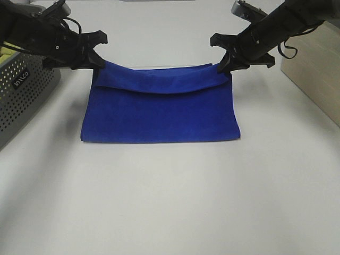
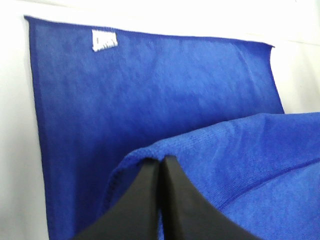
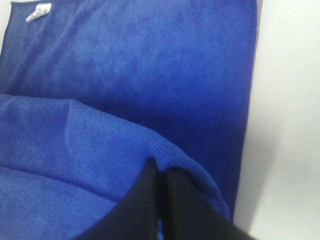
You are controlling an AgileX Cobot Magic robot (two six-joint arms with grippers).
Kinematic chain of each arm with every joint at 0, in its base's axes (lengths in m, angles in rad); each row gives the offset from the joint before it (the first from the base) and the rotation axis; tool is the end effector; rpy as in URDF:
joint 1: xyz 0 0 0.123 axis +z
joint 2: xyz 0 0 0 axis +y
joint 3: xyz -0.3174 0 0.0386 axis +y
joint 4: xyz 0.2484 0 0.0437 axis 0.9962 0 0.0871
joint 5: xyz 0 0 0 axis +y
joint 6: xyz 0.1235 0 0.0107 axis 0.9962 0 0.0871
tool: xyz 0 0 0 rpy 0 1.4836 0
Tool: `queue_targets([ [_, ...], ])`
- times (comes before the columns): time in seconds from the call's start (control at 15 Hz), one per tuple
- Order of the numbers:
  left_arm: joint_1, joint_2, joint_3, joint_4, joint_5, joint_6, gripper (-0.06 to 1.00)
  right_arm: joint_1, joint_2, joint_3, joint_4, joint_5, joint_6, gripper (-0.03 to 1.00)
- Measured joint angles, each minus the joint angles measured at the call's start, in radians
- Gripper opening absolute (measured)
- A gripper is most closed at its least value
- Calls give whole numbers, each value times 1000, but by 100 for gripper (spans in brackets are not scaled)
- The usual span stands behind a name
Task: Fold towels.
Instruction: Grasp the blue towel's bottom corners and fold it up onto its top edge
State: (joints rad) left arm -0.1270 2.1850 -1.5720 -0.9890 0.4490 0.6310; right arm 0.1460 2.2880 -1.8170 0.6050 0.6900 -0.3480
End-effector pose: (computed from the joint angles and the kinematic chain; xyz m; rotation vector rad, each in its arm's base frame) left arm 0.5145 -0.1111 0.1713 -0.0319 2.3807 -0.6480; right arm 0.5308 0.1235 0.1670 -0.1505 2.5497 0.5842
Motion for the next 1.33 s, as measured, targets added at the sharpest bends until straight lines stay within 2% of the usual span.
queue_targets([
  [0.2, 0, 98, -120, 3, -63, 16, 0, 0, 146, -214, -14, 8, 3, 0],
  [0.47, 0, 256, -276, 7, -159, 57, 0, 0, 319, -445, -14, -47, 3, 0],
  [0.67, 0, 306, -344, 10, -177, 59, 2, 0, 349, -452, -18, -90, 3, 2],
  [0.73, 0, 314, -350, 10, -187, 60, 7, 0, 351, -452, -18, -105, 3, 7],
  [0.8, 0, 317, -352, 12, -193, 64, 16, 0, 351, -452, -17, -121, 3, 18],
  [1.0, 0, 317, -352, 16, -202, 82, 50, 0, 351, -453, -12, -122, 3, 62],
  [1.07, 0, 317, -352, 17, -201, 82, 57, 0, 351, -453, -16, -103, 3, 71],
  [1.2, 0, 317, -352, 46, -155, 82, 62, 0, 344, -453, -34, -23, 3, 75],
  [1.33, 0, 317, -353, 100, -60, 82, 62, 0, 325, -453, -58, 98, 3, 76],
])
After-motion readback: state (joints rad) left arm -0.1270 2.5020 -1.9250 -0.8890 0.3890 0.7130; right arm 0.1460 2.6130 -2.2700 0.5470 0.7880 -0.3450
